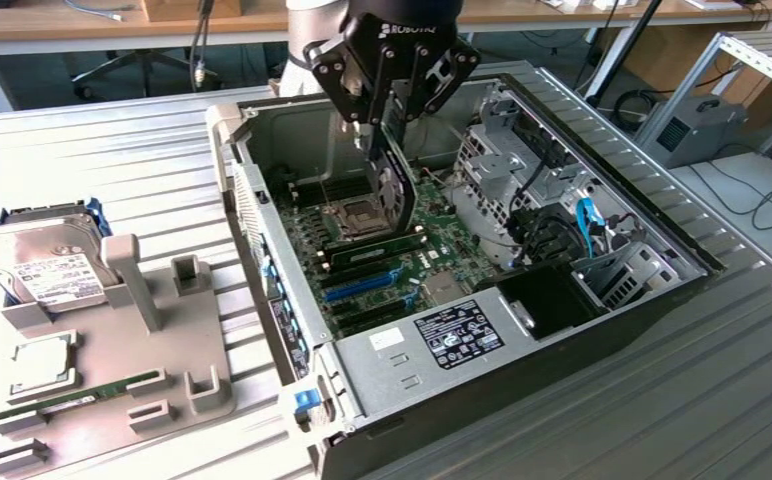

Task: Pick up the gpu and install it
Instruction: 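Pick up the gpu and move the gpu toward the slot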

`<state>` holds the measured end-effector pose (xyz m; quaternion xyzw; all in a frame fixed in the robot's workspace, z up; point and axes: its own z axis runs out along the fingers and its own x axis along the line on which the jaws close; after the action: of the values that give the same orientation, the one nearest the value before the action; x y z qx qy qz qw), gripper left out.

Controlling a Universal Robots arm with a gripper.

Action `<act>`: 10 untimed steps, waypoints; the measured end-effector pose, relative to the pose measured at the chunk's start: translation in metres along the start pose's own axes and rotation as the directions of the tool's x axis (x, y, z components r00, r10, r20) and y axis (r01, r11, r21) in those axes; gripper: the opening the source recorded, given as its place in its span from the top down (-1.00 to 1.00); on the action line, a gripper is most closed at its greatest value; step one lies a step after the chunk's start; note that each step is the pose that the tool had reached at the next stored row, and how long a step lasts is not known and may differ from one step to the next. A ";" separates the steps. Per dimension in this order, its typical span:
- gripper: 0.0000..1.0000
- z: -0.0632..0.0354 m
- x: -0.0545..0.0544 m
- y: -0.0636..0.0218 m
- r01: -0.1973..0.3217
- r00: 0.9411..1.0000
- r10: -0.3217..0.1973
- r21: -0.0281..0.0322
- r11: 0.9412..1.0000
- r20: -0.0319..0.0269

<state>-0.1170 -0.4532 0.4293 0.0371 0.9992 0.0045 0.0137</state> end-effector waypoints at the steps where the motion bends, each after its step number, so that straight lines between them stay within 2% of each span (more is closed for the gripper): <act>1: 0.48 0.0001 -0.002 0.0001 0.000 1.000 0.000 0.000 1.000 0.000; 10: 0.48 0.0037 -0.006 0.0004 0.000 1.000 0.000 0.001 1.000 0.000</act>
<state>-0.1109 -0.4531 0.4257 0.0371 0.9992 0.0042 0.0137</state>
